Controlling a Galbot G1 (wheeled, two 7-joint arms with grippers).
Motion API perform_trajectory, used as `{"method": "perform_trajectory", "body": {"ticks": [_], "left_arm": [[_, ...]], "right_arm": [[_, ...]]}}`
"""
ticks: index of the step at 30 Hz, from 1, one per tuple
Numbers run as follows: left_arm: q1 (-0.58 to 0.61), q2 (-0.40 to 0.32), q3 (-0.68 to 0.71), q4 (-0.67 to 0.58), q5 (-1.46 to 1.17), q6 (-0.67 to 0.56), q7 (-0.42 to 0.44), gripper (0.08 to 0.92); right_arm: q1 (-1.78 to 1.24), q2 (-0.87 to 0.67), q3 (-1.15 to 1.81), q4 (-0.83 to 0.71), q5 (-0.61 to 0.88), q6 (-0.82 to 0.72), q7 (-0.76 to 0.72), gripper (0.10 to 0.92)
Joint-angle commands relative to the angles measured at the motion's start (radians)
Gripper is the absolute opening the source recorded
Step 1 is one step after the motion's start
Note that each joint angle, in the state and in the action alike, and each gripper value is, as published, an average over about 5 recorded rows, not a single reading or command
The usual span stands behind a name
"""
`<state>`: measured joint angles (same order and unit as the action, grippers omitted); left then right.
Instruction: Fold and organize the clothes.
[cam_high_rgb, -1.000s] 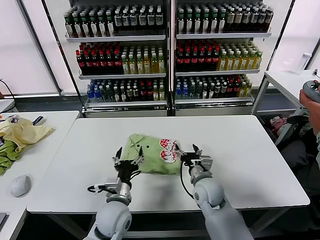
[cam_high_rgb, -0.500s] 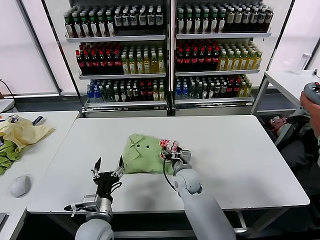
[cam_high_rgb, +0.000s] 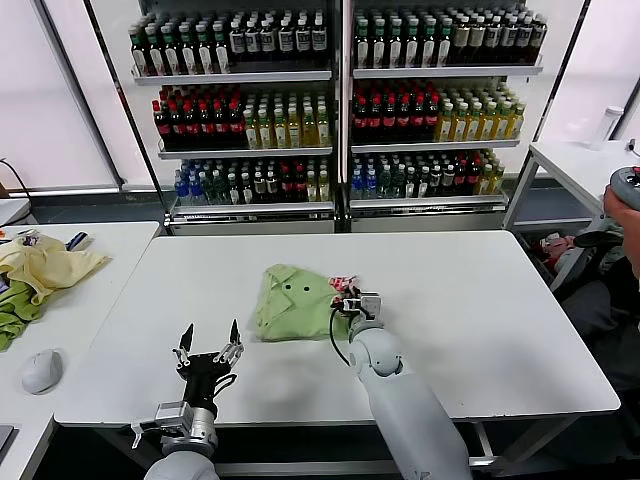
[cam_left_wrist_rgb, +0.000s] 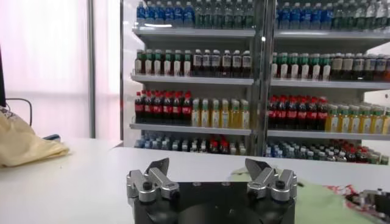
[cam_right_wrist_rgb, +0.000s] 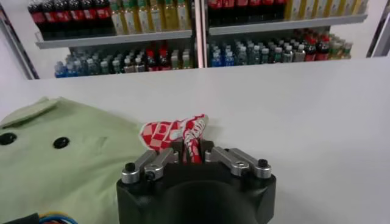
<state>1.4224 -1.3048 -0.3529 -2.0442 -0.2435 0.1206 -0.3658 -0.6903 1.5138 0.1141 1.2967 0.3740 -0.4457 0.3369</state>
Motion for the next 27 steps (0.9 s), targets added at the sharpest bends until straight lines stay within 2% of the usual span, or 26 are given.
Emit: {"method": "perform_trajectory", "body": {"ticks": [1,5,14,20,27], "left_arm": [[0.014,0.003,-0.007,-0.010,0.003,-0.004,0.002,0.823],[0.012,-0.001,-0.002,-0.009,0.009,-0.004,0.003,0.823],[0.010,-0.017,0.014,-0.008,0.041,-0.005,0.006,0.823],[0.023,-0.024,0.020,-0.023,0.056,-0.006,0.009,0.823],[0.057,-0.020,0.028,-0.075,0.080,-0.003,0.037,0.823]], "right_arm": [[0.106,-0.114,0.012,-0.111,-0.054,0.017,-0.056,0.212],[0.147,-0.160,0.015,-0.146,-0.096,0.082,-0.124,0.175],[0.178,-0.178,0.018,-0.219,-0.203,0.296,-0.224,0.191],[0.020,-0.208,0.057,-0.018,-0.212,0.333,-0.199,0.345],[-0.247,-0.277,0.169,0.342,-0.189,0.319,-0.185,0.543]]}}
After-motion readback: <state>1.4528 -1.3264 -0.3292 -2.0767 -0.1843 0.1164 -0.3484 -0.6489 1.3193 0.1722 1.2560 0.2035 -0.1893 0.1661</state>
